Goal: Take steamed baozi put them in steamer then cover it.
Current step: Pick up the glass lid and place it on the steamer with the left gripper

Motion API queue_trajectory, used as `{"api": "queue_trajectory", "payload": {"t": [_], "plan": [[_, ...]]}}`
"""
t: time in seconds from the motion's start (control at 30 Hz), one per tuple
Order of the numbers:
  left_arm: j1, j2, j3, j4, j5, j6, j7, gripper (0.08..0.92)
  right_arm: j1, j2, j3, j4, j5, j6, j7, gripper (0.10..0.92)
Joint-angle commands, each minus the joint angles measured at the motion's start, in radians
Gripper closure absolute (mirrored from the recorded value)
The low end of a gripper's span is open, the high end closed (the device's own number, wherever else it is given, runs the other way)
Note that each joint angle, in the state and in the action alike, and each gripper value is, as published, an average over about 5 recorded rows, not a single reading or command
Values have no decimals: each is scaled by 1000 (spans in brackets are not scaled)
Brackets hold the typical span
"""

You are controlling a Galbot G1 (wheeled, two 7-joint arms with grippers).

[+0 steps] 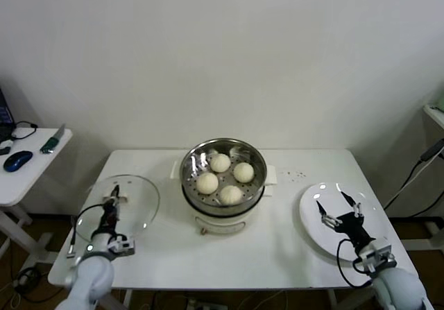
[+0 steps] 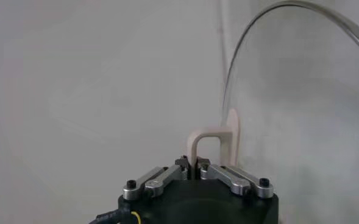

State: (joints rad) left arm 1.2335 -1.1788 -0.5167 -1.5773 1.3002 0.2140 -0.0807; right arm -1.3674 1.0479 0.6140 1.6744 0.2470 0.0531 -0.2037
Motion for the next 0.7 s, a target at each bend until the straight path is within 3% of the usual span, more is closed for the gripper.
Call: {"api": "queue_trajectory", "payload": {"t": [0.03,0.43,0.7], "plan": [[157,62,-11,-353,-56,174,3,845,15,-1,-4,-9,-5,3,2,203],[215,159,8,-585,-140,386,27,845,68,-16,-39,-35,-17,-1,27,203],[88,257,261,-634,-195,515,43,845,101,-8,-67,-51,-25,-4,39,203]]}}
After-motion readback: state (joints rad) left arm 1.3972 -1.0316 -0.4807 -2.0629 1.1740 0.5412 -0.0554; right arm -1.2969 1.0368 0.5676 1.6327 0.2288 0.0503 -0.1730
